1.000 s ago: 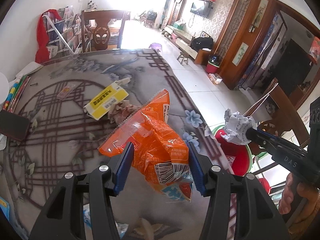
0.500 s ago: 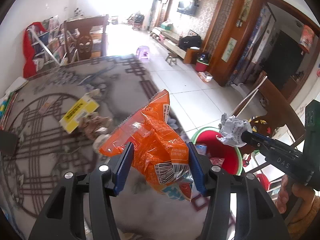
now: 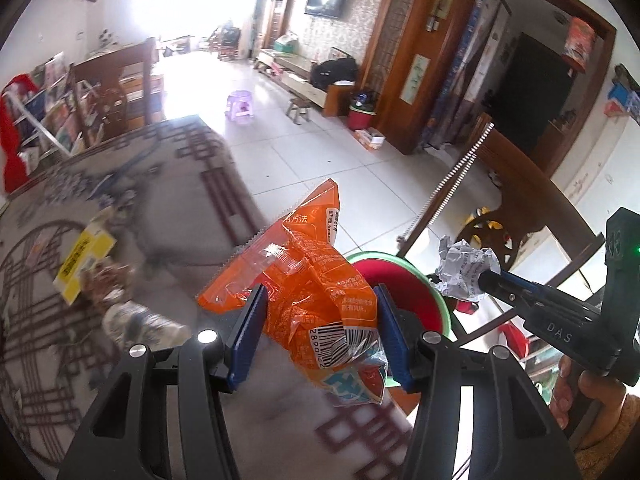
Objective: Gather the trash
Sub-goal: 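Carry the orange snack bag and white plastic toward the red bucket, then lower both held items into the bucket and open both tools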
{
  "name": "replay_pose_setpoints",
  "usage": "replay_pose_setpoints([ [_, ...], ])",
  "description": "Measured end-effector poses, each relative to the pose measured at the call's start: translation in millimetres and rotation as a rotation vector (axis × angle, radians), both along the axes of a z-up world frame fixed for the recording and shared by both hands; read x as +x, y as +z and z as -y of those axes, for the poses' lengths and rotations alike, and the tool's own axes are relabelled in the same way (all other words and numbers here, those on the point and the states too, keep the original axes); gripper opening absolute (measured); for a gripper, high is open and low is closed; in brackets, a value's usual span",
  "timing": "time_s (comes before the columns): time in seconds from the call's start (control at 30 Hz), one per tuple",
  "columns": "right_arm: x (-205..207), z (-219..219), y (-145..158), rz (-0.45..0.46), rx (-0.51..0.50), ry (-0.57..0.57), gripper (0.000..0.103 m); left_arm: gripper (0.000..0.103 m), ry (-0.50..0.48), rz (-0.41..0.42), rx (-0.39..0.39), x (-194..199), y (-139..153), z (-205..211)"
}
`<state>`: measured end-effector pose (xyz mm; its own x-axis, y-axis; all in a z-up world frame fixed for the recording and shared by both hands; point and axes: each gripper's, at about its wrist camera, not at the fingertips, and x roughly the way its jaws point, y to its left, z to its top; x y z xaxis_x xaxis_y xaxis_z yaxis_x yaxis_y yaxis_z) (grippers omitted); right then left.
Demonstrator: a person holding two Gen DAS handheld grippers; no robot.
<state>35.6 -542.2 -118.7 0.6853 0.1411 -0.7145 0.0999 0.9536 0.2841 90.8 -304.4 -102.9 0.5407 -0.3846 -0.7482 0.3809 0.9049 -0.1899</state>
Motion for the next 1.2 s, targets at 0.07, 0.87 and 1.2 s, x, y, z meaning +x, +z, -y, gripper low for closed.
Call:
replay_pose_setpoints([
  [0.07, -2.1, 9.6, -1.7, -0.005, 0.0, -0.02, 0.027, 0.051, -0.02, -0.002, -0.001, 4.2, -1.0, 11.2],
  [0.87, 9.4, 69.1, -32.3, -0.085, 0.037, -0.135, 0.027, 0.051, -0.185, -0.064, 0.027, 38.4, -26.6, 90.8],
  [1.2, 19.0, 66.7, -37.3, -0.103, 0.04, -0.129, 0.027, 0.055, -0.209, -0.09, 0.016, 45.8, -32.8, 98.8],
])
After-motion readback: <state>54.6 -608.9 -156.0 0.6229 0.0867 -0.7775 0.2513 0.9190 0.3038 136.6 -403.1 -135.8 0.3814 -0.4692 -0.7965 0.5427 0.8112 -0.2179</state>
